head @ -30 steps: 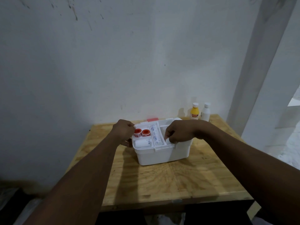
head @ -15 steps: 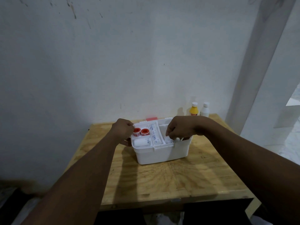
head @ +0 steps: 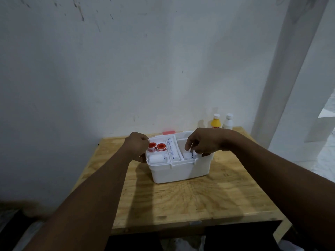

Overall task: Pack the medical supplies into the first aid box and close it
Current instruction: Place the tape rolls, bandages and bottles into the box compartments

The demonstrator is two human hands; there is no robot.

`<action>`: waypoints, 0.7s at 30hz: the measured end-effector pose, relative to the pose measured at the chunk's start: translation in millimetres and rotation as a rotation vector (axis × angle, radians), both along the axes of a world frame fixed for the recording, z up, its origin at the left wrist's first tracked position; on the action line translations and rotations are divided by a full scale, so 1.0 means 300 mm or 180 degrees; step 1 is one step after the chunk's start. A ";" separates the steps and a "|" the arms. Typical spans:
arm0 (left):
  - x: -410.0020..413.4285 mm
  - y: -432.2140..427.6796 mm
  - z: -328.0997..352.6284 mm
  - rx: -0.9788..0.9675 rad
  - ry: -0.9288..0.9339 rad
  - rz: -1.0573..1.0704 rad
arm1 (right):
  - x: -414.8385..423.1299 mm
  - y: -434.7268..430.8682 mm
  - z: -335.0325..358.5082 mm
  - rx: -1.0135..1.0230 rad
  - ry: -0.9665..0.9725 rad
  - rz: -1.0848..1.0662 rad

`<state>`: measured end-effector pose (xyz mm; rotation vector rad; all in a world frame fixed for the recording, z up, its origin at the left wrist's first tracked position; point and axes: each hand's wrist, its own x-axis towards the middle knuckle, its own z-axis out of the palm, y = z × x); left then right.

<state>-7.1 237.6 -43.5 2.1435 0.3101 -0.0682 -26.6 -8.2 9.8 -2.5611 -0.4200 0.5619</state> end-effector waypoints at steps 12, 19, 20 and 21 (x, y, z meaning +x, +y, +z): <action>-0.002 -0.002 0.000 0.0008 0.0027 0.0035 | 0.003 0.010 -0.007 0.0284 0.0157 -0.0157; -0.001 -0.005 0.003 0.0041 0.0048 0.0035 | 0.003 0.000 0.002 0.0330 0.0135 -0.0186; 0.000 -0.005 0.003 0.0042 0.0051 0.0033 | 0.004 -0.002 0.002 0.0296 0.0122 -0.0146; -0.001 -0.004 0.002 0.0042 0.0052 0.0030 | 0.003 -0.003 0.001 0.0281 0.0099 -0.0117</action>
